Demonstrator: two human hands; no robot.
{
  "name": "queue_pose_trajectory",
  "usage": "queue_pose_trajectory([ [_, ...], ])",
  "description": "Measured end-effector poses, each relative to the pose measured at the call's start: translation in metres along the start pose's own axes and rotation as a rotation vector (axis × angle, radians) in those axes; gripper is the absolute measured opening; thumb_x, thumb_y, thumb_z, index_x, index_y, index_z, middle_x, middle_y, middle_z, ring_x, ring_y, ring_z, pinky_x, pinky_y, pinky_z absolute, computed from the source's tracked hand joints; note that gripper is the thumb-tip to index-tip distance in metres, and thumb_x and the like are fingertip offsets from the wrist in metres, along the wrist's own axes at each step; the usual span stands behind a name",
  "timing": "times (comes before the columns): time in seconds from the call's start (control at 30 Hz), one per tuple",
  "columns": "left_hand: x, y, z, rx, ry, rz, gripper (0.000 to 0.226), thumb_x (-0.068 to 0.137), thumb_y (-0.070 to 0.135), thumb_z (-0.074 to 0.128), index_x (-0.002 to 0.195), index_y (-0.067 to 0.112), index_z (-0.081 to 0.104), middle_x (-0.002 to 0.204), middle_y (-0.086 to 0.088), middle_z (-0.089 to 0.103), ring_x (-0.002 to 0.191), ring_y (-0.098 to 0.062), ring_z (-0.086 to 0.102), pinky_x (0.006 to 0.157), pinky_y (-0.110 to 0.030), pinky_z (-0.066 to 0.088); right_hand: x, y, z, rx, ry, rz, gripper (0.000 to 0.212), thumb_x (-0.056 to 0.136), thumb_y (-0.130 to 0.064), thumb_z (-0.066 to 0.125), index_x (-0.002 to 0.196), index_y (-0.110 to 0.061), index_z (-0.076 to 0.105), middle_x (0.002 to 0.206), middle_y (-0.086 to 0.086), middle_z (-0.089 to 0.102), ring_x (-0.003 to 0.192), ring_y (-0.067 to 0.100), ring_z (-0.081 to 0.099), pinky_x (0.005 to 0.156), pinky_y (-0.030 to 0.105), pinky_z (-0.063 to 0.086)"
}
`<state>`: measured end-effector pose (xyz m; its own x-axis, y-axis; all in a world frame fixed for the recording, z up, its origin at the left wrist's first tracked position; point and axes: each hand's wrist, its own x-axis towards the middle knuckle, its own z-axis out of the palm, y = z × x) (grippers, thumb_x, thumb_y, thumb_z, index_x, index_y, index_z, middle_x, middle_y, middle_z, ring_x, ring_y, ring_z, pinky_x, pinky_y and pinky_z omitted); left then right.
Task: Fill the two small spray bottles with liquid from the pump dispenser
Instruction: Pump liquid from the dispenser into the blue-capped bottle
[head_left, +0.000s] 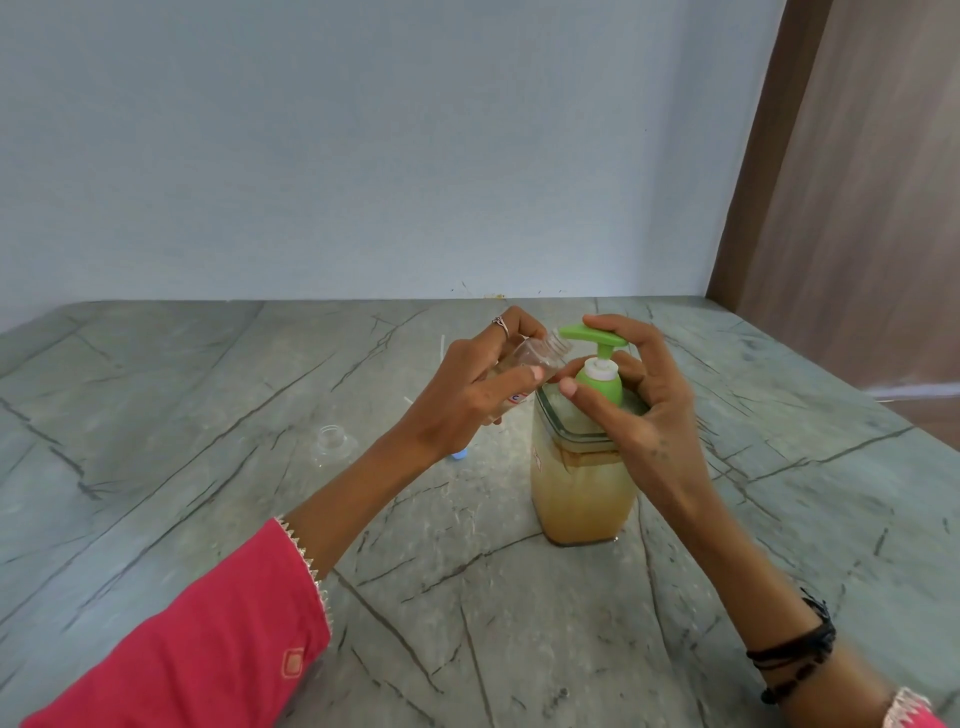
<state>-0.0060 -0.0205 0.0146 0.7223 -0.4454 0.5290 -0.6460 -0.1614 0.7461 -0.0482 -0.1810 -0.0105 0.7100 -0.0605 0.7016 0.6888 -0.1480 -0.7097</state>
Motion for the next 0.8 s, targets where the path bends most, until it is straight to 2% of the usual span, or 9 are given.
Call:
queue_pose_trajectory([
  [0.07, 0.0003, 0.0001, 0.0000, -0.001, -0.001, 0.000, 0.039, 0.073, 0.043, 0.049, 0.098, 0.013, 0.051, 0.076, -0.020, 0.056, 0.055, -0.029, 0.048, 0.043, -0.039, 0.044, 0.0008, 0.0009, 0.0008, 0.022, 0.021, 0.002, 0.040, 0.080, -0.017, 0.073, 0.113, -0.031, 0.055, 0.098, -0.001, 0.072, 0.092, 0.019, 0.070, 0.075, 0.035, 0.058],
  [0.17, 0.0008, -0.0009, -0.0003, -0.005, -0.002, 0.004, 0.039, 0.072, 0.043, 0.050, 0.097, 0.013, 0.051, 0.080, -0.025, 0.057, 0.059, -0.037, 0.049, 0.042, -0.039, 0.042, 0.0021, 0.0016, 0.0012, 0.054, 0.025, 0.008, 0.039, 0.082, -0.004, 0.070, 0.113, -0.024, 0.056, 0.097, 0.002, 0.072, 0.090, 0.019, 0.071, 0.072, 0.029, 0.057],
  [0.23, 0.0011, -0.0019, -0.0008, -0.005, -0.006, 0.005, 0.038, 0.072, 0.043, 0.049, 0.097, 0.014, 0.051, 0.082, -0.024, 0.058, 0.061, -0.037, 0.050, 0.043, -0.038, 0.043, 0.0023, 0.0017, 0.0015, 0.074, 0.028, 0.017, 0.038, 0.082, -0.002, 0.069, 0.112, -0.022, 0.056, 0.098, 0.004, 0.073, 0.089, 0.019, 0.071, 0.070, 0.026, 0.056],
  [0.4, 0.0009, -0.0021, -0.0011, -0.003, -0.020, -0.002, 0.031, 0.071, 0.043, 0.049, 0.095, 0.023, 0.051, 0.074, -0.001, 0.058, 0.057, -0.016, 0.051, 0.045, -0.032, 0.045, 0.0027, 0.0015, 0.0018, 0.081, 0.044, 0.023, 0.035, 0.082, -0.003, 0.071, 0.108, -0.022, 0.058, 0.099, 0.005, 0.073, 0.089, 0.020, 0.072, 0.070, 0.027, 0.057],
  [0.5, 0.0010, -0.0002, -0.0010, 0.015, -0.015, 0.021, 0.029, 0.073, 0.042, 0.049, 0.095, 0.023, 0.050, 0.073, -0.001, 0.058, 0.057, -0.027, 0.050, 0.043, -0.037, 0.044, 0.0039, 0.0008, 0.0022, 0.082, 0.054, 0.031, 0.032, 0.081, -0.006, 0.071, 0.104, -0.024, 0.060, 0.098, 0.006, 0.073, 0.089, 0.023, 0.071, 0.072, 0.034, 0.058],
  [0.6, 0.0006, 0.0020, -0.0011, 0.025, -0.011, 0.044, 0.027, 0.074, 0.042, 0.049, 0.094, 0.024, 0.050, 0.071, -0.001, 0.058, 0.057, -0.032, 0.050, 0.043, -0.038, 0.043, 0.0047, -0.0005, 0.0026, 0.089, 0.066, 0.038, 0.029, 0.079, -0.006, 0.072, 0.099, -0.025, 0.062, 0.096, 0.004, 0.074, 0.087, 0.022, 0.072, 0.071, 0.033, 0.058],
  [0.7, 0.0007, 0.0026, -0.0012, 0.034, -0.013, 0.050, 0.026, 0.073, 0.043, 0.049, 0.093, 0.026, 0.049, 0.075, -0.010, 0.061, 0.060, -0.037, 0.051, 0.043, -0.039, 0.043, 0.0060, -0.0009, 0.0027, 0.088, 0.069, 0.052, 0.030, 0.080, 0.001, 0.071, 0.095, -0.023, 0.060, 0.096, 0.005, 0.073, 0.085, 0.020, 0.072, 0.071, 0.032, 0.057],
  [0.8, 0.0007, 0.0019, -0.0004, 0.026, -0.015, 0.043, 0.026, 0.072, 0.044, 0.049, 0.092, 0.027, 0.049, 0.071, 0.010, 0.060, 0.054, -0.024, 0.050, 0.043, -0.035, 0.044, 0.0062, -0.0019, 0.0026, 0.064, 0.057, 0.040, 0.032, 0.081, 0.002, 0.070, 0.095, -0.024, 0.058, 0.091, -0.002, 0.074, 0.084, 0.018, 0.072, 0.069, 0.028, 0.057],
])
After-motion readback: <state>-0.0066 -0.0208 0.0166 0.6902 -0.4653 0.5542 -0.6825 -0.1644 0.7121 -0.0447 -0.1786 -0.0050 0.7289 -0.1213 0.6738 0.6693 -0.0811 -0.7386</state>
